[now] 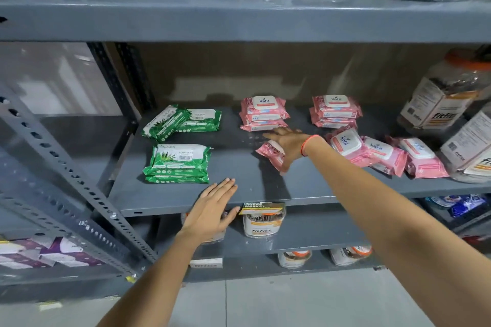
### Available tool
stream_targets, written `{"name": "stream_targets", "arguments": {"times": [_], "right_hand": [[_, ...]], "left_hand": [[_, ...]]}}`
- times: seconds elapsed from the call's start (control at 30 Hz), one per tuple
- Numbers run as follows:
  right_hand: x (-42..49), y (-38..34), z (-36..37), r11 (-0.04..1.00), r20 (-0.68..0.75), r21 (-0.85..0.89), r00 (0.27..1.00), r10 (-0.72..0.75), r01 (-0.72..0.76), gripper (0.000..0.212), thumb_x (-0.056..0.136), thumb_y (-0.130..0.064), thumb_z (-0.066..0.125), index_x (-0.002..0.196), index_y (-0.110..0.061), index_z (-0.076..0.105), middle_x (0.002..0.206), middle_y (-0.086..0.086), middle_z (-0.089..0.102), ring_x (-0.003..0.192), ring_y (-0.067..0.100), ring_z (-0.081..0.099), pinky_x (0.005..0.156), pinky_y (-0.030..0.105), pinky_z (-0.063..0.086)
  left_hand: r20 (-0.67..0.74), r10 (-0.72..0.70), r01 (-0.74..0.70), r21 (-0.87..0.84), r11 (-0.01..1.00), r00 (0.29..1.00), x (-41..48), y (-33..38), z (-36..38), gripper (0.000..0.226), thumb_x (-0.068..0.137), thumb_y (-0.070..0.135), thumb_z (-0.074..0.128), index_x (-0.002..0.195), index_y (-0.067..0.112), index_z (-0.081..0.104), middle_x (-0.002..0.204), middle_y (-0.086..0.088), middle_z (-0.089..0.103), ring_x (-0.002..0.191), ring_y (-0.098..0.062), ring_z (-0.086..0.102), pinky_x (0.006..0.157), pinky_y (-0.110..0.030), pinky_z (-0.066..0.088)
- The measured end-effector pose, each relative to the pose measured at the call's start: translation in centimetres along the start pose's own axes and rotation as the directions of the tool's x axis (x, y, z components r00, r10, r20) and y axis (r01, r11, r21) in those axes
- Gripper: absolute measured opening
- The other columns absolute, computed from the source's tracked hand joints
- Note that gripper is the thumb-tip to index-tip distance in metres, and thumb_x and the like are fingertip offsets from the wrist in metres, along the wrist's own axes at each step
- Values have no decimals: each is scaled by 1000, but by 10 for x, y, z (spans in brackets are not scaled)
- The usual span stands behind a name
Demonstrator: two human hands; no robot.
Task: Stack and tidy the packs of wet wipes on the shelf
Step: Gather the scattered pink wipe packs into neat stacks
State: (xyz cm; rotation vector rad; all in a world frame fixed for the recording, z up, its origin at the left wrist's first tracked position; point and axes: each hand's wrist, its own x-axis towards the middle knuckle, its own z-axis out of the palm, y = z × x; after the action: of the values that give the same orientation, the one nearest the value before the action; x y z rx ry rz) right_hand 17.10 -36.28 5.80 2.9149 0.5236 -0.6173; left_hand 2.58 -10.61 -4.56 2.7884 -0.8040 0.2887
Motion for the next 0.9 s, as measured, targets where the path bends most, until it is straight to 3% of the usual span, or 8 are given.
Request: {"name": "stream_targets", "arguments": {"times": [0.13,0.23,0.43,0.63,0.77,0.9], "right_hand": [[2,4,-11,980,36,-171,995,-96,100,110,63,-19,82,150,-27,15,158,2,16,141,27,26,111,45,34],[3,1,-5,962,6,-251,994,-112,110,98,67,-8,77,147,-23,22,150,9,30,137,31,31,109,44,35],[-1,-2,-6,950,-76,-296,989,-129,101,89,65,-17,79,140,-25,33,135,6,45,128,29,41,100,41,37],[-15,-23,-6,913,-108,-385,977,-187,132,89,67,-22,77,142,-25,31,132,7,47,128,30,42,105,43,36],[-21,-36,5,915,-74,-372,978,-195,155,89,70,-21,77,145,-24,28,139,8,44,131,29,39,108,46,30],[-22,-34,5,950,-65,-272,982,-180,156,97,72,-24,78,148,-25,19,150,9,31,140,30,27,113,47,22]], "left_hand": [[0,5,-5,-6,1000,1000,-1,0,1,54,96,36,40,143,11,31,152,-4,29,141,-14,21,117,-31,8],[17,24,-24,17,1000,1000,-1,-2,1,55,96,32,41,145,11,26,153,-3,24,142,-14,17,117,-31,7],[13,13,-13,23,1000,1000,-1,0,1,54,95,26,45,144,10,29,151,-5,28,141,-17,22,117,-34,13],[38,-12,9,66,998,999,0,4,0,55,95,29,46,143,9,29,151,-6,29,140,-19,24,116,-37,15],[77,-17,8,116,993,997,-1,6,-1,60,96,37,42,145,9,24,153,-7,24,141,-21,20,116,-38,12],[99,-23,6,164,986,995,-2,8,-1,71,92,55,23,146,9,19,154,-5,16,143,-20,13,117,-38,10]]}}
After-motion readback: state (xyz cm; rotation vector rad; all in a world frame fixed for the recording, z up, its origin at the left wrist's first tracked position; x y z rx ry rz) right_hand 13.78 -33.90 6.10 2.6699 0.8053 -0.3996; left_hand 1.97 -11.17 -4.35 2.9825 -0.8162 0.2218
